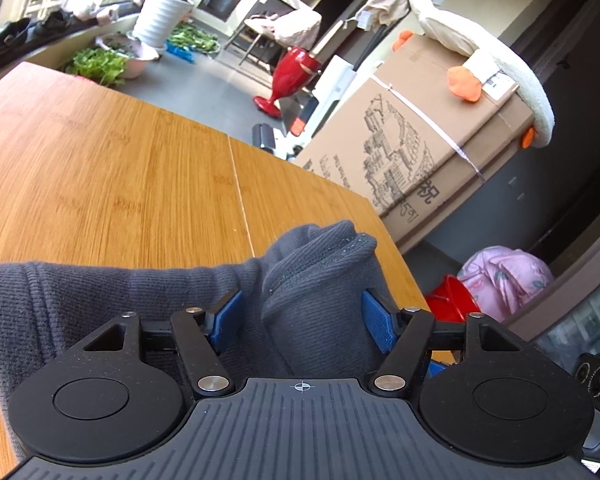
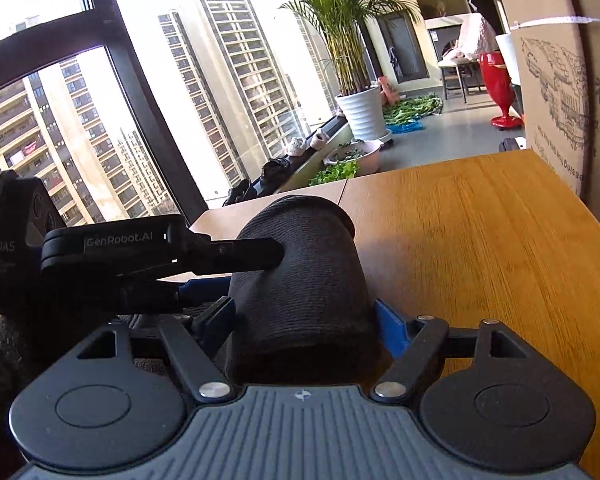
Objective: Fold clothes
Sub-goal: 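Roll the sweatpants further with both grippers, pressing the roll down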
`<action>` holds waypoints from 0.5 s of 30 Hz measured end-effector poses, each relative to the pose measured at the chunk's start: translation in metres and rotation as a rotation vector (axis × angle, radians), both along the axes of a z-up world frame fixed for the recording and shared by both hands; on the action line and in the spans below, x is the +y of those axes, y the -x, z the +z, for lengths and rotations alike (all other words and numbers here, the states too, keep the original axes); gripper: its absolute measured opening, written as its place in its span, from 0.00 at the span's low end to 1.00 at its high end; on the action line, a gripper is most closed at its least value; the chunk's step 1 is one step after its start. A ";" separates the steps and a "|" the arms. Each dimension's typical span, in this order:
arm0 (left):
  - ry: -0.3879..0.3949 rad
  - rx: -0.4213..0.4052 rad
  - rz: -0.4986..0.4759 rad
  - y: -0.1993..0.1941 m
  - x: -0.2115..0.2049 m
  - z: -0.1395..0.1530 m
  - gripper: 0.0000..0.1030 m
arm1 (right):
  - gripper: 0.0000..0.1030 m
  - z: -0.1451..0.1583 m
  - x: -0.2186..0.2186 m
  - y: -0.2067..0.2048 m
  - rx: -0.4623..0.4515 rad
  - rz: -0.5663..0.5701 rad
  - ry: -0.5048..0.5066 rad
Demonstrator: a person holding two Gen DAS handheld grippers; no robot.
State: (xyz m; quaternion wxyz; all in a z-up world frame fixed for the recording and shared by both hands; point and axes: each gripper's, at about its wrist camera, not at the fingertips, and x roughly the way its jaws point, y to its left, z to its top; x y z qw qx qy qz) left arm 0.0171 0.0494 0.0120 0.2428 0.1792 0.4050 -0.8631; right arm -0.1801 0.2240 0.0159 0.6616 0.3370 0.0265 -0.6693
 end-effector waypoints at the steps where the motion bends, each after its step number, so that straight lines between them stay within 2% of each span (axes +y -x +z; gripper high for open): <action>1: -0.008 0.009 -0.002 0.001 0.000 -0.001 0.70 | 0.68 -0.002 0.000 0.006 -0.034 -0.007 -0.004; 2: -0.012 0.020 -0.005 0.001 0.000 -0.001 0.70 | 0.64 -0.003 0.002 0.010 -0.053 -0.009 -0.002; 4: -0.017 0.048 -0.015 -0.002 0.002 0.004 0.69 | 0.49 0.001 0.007 0.018 -0.072 -0.008 0.001; 7: 0.016 0.068 -0.008 -0.013 0.004 0.017 0.72 | 0.45 0.010 0.018 0.018 0.041 -0.026 -0.014; 9: 0.032 0.076 -0.011 -0.015 0.006 0.025 0.73 | 0.45 0.017 0.019 0.000 0.236 -0.038 -0.026; 11: 0.046 0.080 -0.022 -0.013 0.008 0.033 0.76 | 0.47 0.019 0.016 -0.024 0.385 -0.023 -0.032; 15: 0.098 0.023 -0.061 0.008 0.017 0.041 0.78 | 0.51 0.007 0.008 -0.090 0.778 0.029 -0.014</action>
